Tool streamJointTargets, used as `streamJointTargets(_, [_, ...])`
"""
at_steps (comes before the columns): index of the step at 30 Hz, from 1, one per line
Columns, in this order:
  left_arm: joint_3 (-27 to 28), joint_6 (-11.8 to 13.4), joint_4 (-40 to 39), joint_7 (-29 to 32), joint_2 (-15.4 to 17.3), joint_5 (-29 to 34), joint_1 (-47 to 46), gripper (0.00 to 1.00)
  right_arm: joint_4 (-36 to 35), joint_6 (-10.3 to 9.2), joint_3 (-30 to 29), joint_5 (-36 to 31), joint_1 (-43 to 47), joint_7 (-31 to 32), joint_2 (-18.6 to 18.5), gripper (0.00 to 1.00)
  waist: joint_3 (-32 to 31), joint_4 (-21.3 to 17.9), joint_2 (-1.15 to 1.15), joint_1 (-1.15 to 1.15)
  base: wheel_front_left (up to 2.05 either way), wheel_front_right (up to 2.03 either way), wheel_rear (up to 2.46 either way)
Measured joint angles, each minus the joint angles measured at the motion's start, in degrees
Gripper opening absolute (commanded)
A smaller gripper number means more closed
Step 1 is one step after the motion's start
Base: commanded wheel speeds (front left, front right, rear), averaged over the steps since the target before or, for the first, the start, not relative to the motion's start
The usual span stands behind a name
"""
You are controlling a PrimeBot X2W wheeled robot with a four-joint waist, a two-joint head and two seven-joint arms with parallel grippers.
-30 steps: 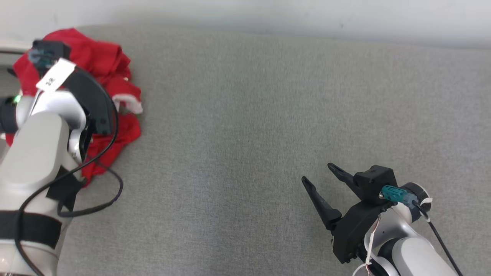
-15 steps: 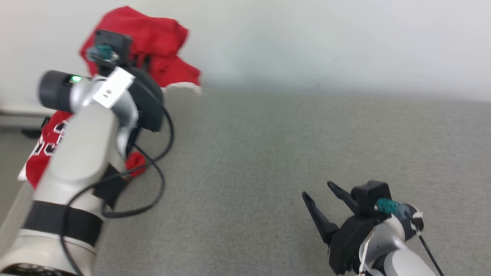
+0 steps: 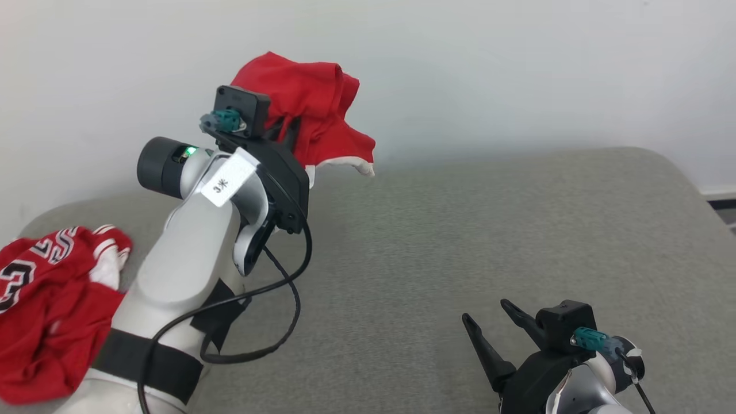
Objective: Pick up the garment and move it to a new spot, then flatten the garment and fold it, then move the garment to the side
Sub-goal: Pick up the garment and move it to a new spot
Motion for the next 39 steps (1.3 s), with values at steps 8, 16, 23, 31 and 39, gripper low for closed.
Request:
streamJointTargets(8, [-3.4, 2.5, 1.2, 2.5, -0.2, 0.2, 4.4, 0.0, -1.2, 0.03, 0.8, 0.0, -0.4, 0.0, 0.6, 1.0, 0.3, -6.8, 0.01, 0.01, 0.0, 0.0, 0.0])
streamJointTargets(16, [-7.9, 6.3, 1.3, 5.2, 0.0, -3.4, 7.8, 0.0, -1.4, 0.85, 2.5, 0.0, -2.2, 0.1, 1.9, 1.0, 2.6, -12.9, 0.01, 0.02, 0.0, 0.0, 0.0])
streamJointTargets(23, [-12.3, 8.4, -0.3, 6.8, 0.1, -8.1, 7.7, 0.0, -0.6, 1.74, 4.3, 0.4, -4.6, 0.4, 3.7, 1.0, 5.8, -17.1, 0.01, 0.02, 0.0, 0.0, 0.0])
streamJointTargets(31, [-16.1, 9.2, -2.0, 6.6, 0.2, -13.3, 6.5, 1.0, 0.7, 1.77, 3.5, 0.6, -6.4, -0.5, 4.2, 1.0, 9.9, -20.6, 0.02, 0.02, 0.0, 0.0, 0.0])
streamJointTargets(39, [-19.5, 9.5, -4.4, 4.8, 0.2, -19.4, 2.9, 1.0, 2.6, 1.7, 2.1, 0.6, -6.5, -1.4, 4.0, 1.0, 11.2, -20.2, 0.02, 0.02, 0.0, 0.0, 0.0])
